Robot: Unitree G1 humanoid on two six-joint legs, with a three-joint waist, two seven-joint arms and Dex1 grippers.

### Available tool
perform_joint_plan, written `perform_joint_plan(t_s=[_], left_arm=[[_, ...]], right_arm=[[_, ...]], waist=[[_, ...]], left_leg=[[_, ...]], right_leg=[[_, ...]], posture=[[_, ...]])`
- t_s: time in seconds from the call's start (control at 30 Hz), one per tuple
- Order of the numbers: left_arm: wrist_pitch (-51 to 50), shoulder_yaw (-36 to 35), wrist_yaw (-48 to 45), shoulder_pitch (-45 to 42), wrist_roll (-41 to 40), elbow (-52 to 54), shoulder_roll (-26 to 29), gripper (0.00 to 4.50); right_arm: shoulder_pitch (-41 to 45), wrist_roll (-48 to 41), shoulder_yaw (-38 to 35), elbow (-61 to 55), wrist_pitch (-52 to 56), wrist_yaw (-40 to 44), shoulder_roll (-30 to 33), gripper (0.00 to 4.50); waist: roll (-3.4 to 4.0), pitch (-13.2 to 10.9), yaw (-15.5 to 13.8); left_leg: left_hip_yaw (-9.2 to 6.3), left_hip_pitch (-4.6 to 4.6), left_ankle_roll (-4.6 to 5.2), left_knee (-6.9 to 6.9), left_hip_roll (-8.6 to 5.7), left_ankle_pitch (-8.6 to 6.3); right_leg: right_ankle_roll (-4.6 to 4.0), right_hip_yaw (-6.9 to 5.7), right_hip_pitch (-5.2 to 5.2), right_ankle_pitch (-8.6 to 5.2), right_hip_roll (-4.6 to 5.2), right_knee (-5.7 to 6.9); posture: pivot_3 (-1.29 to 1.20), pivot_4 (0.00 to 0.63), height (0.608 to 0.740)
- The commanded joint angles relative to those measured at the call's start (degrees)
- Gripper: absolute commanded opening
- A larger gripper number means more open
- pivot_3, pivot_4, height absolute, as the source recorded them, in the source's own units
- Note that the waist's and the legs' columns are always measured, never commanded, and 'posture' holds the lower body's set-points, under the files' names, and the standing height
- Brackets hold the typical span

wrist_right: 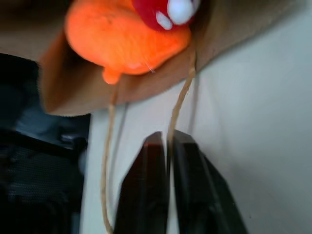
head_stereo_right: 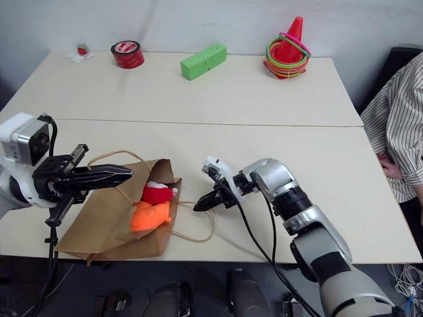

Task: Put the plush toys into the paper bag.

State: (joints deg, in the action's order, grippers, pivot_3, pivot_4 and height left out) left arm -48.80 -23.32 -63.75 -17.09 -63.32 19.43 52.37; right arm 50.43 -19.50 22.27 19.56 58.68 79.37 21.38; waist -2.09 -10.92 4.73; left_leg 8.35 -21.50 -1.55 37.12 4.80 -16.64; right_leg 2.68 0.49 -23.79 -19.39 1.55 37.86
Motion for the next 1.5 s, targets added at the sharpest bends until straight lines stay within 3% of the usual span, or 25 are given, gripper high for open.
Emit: perform_joint_plan(t_s=[0.03, 0.2, 0.4, 0.63, 0.8, 0.83, 0.93, 1.07, 1.27, 1.3, 1.43, 1.5], left_arm=[[2.5, -1.1, 0.7, -0.2, 0.9, -0.5, -1.0, 0.0], [8.4, 1.3, 3.3, -4.2, 5.8, -3.5, -5.0, 0.0], [16.7, 6.3, 5.1, -10.4, 13.9, -9.0, -10.7, 0.0], [31.1, 11.0, 8.3, -19.0, 26.8, -19.4, -17.8, 0.0], [33.7, 13.6, 8.0, -20.0, 29.0, -20.8, -21.1, 0.0], [32.7, 13.6, 8.0, -19.6, 28.4, -20.1, -21.2, 0.31], [31.3, 12.5, 8.9, -19.2, 27.3, -18.5, -20.7, 0.94], [28.3, 9.1, 7.5, -18.1, 25.1, -17.7, -16.8, 2.21], [23.3, 5.7, -1.1, -13.7, 22.6, -18.5, -6.2, 4.17], [23.4, 5.0, -2.4, -12.2, 22.8, -18.6, -4.6, 4.49], [24.8, 3.0, -6.4, -5.8, 23.8, -18.5, -1.2, 4.49], [24.9, 2.0, -7.3, -0.7, 23.9, -15.5, -0.8, 4.49]], right_arm=[[-1.7, -8.2, -6.2, -9.0, 8.1, 2.3, 5.2, 0.02], [-0.5, -17.5, -15.9, -15.7, 16.9, 1.6, 12.1, 0.02], [5.9, -22.4, -24.9, -13.6, 20.6, -2.5, 17.3, 0.02], [11.8, -21.5, -27.1, -6.4, 16.9, -7.0, 18.4, 0.02], [11.5, -20.8, -31.0, -0.9, 12.4, -13.3, 15.1, 0.02], [11.0, -21.3, -32.0, -0.6, 12.8, -14.4, 14.9, 0.0], [8.2, -22.8, -31.5, -4.6, 13.1, -12.7, 16.8, 0.63], [6.3, -26.1, -33.8, -9.2, 14.5, -11.6, 20.6, 2.0], [1.5, -29.9, -40.9, -12.3, 13.0, -11.3, 26.5, 4.14], [-0.4, -29.5, -42.6, -13.4, 10.3, -11.8, 26.8, 4.15], [-7.0, -30.9, -47.8, -16.3, 7.0, -14.3, 26.5, 4.15], [-14.3, -28.8, -46.6, -20.8, 2.6, -13.4, 26.5, 4.15]], waist=[[0.01, 0.0, -0.4], [0.02, 0.0, -0.5], [0.03, 0.0, -0.2], [0.03, 0.0, -0.2], [0.03, 0.0, -0.1], [0.03, 0.0, -0.1], [0.03, 0.0, -0.3], [0.1, -0.1, -0.2], [0.11, -0.1, -0.1], [0.11, -0.1, -0.1], [0.11, -0.1, -0.1], [0.1, -0.1, -0.2]], left_leg=[[-0.01, -0.02, 0.01, 0.01, -0.01, 0.0], [-0.03, -0.02, 0.07, 0.03, -0.02, -0.04], [0.01, -0.02, 0.09, -0.01, -0.04, -0.05], [0.1, -0.09, 0.09, 0.0, -0.02, -0.05], [0.16, -0.24, 0.1, 0.03, -0.01, -0.05], [0.17, -0.29, 0.09, 0.04, -0.01, -0.05], [0.15, -0.87, 0.06, 0.19, 0.01, 0.04], [0.15, -0.92, 0.05, 0.2, 0.02, 0.05], [0.12, -0.85, 0.05, 0.17, 0.02, 0.05], [0.11, -0.86, 0.05, 0.17, 0.01, 0.05], [0.13, -0.86, 0.08, 0.17, -0.02, 0.04], [0.13, -0.85, 0.08, 0.16, -0.01, 0.04]], right_leg=[[0.0, -0.01, 0.0, 0.0, 0.02, -0.01], [0.0, -0.02, 0.01, 0.0, 0.01, -0.02], [0.03, 0.0, 0.0, 0.02, -0.01, -0.05], [0.07, 0.05, -0.05, 0.04, -0.04, -0.12], [0.11, 0.06, -0.19, 0.05, -0.03, -0.13], [0.12, 0.08, -0.24, 0.05, -0.03, -0.1], [0.13, 0.08, -0.87, 0.06, -0.04, 0.16], [0.13, 0.08, -0.94, 0.06, -0.04, 0.16], [0.12, 0.06, -0.85, 0.05, -0.05, 0.12], [0.12, 0.05, -0.84, 0.05, -0.05, 0.09], [0.13, 0.06, -0.82, 0.06, -0.02, 0.07], [0.13, 0.07, -0.83, 0.06, -0.02, 0.09]], posture=[[0.0, 0.15, 0.74], [0.0, 0.15, 0.74], [0.0, 0.15, 0.74], [0.0, 0.15, 0.74], [0.0, 0.15, 0.74], [0.0, 0.15, 0.74], [0.0, 0.15, 0.74], [0.0, 0.15, 0.74], [0.0, 0.15, 0.74], [0.0, 0.15, 0.74], [0.0, 0.15, 0.74], [0.0, 0.15, 0.74]])
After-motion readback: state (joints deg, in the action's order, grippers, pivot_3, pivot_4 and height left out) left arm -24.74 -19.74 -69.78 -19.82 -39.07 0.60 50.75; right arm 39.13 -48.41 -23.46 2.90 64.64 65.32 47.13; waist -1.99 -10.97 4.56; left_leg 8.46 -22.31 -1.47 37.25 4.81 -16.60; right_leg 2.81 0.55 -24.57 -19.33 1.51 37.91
